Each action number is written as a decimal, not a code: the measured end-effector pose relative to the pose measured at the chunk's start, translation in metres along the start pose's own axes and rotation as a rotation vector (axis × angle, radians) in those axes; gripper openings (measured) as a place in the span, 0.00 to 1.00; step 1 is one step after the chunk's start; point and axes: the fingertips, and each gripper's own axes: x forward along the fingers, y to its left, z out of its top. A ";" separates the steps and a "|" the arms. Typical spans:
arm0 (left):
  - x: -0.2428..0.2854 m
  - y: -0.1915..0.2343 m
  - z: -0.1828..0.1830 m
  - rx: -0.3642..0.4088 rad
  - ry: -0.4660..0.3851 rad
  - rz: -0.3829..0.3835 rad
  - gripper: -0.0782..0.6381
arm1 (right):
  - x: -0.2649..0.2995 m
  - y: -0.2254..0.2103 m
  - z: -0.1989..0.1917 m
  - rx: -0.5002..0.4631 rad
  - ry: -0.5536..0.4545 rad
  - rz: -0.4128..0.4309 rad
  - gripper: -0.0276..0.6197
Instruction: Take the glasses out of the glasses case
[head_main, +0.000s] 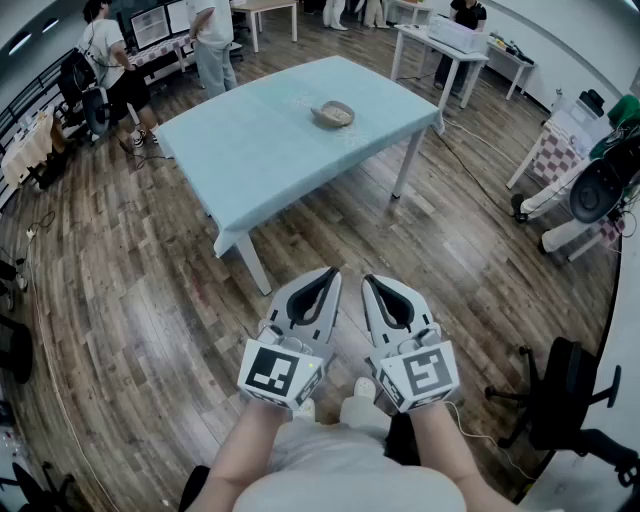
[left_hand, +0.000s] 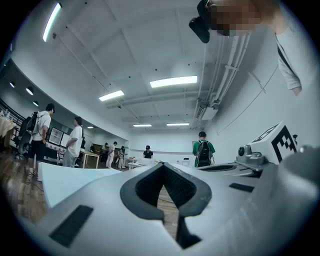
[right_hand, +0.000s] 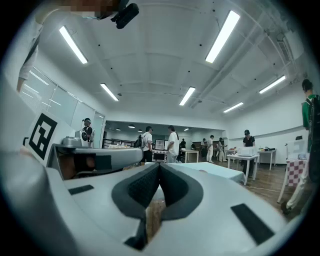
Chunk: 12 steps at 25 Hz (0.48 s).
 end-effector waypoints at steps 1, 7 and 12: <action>0.000 -0.002 0.000 -0.004 -0.003 0.007 0.12 | -0.003 -0.001 0.001 0.001 0.001 0.003 0.05; 0.018 -0.017 0.000 -0.003 -0.017 0.026 0.12 | -0.013 -0.020 0.005 -0.006 -0.008 0.022 0.05; 0.051 -0.026 0.003 0.021 -0.031 0.032 0.12 | -0.010 -0.050 0.010 -0.007 -0.027 0.043 0.05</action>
